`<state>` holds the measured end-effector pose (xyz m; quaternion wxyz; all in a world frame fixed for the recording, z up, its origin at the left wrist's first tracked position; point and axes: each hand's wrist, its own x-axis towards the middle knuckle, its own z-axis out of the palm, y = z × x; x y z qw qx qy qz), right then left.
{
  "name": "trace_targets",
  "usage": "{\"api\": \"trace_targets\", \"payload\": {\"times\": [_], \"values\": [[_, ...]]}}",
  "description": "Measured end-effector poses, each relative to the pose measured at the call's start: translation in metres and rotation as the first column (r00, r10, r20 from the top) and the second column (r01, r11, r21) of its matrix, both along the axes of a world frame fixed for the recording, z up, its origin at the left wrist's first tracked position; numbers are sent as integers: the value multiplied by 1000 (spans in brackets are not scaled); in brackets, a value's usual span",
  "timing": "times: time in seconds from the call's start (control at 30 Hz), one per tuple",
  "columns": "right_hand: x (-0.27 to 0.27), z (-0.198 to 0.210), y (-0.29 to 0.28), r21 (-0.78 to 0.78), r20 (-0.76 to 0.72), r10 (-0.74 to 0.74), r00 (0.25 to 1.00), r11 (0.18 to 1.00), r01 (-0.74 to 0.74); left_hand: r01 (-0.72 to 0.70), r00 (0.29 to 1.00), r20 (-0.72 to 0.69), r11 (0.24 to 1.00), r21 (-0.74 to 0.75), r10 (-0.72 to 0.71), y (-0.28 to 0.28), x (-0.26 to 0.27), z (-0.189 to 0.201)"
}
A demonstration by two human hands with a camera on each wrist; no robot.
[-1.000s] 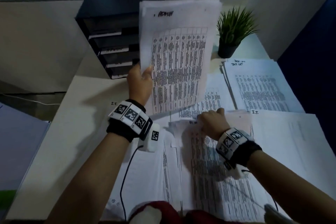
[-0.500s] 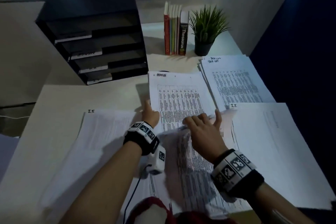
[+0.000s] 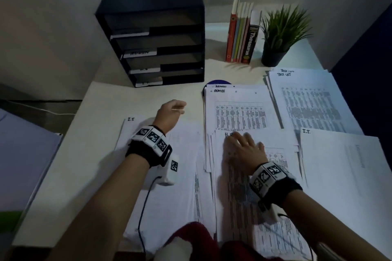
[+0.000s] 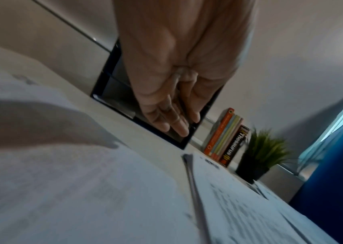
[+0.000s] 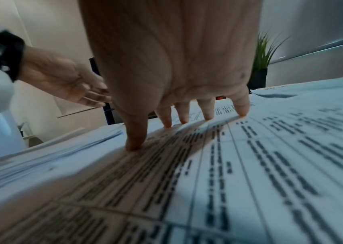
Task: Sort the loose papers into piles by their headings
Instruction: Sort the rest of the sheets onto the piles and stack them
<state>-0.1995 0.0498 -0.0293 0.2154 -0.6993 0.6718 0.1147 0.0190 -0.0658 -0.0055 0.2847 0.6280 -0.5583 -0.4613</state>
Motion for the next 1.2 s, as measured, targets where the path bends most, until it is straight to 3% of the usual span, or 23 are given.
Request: {"api": "trace_targets", "payload": {"times": [0.13,0.3,0.37,0.43,0.53,0.73,0.83,0.9,0.97,1.13,1.2], "values": [[17,10,-7,5,-4,-49,999,999,49,-13,969,248,1000,-19,17,-3,58,0],[74,31,-12,1,158,20,987,1000,-20,34,839,536,993,114,-90,-4,121,-24],[100,34,-9,-5,209,68,976,998,-69,4,801,588,984,176,-109,-2,135,-29],[124,31,-4,7,227,125,966,991,-130,-37,837,540,976,214,-87,-1,143,-34],[152,20,8,60,195,184,963,978,-199,-110,939,341,979,169,46,-3,148,-43],[162,3,24,-27,99,163,982,987,-161,-61,958,274,995,-85,82,1,148,-45],[162,1,25,-46,119,135,984,990,-130,-65,967,245,997,-33,71,-1,154,-50],[164,0,25,-42,117,123,985,992,-119,-61,964,262,994,86,36,-5,163,-54],[166,0,24,-40,111,114,987,993,-110,-40,983,182,988,149,12,-7,167,-55],[169,0,24,-40,124,76,989,997,-71,38,956,293,980,-195,21,2,159,-44],[169,1,24,-45,134,72,988,997,-67,55,969,247,956,-287,18,8,156,-40]]}}
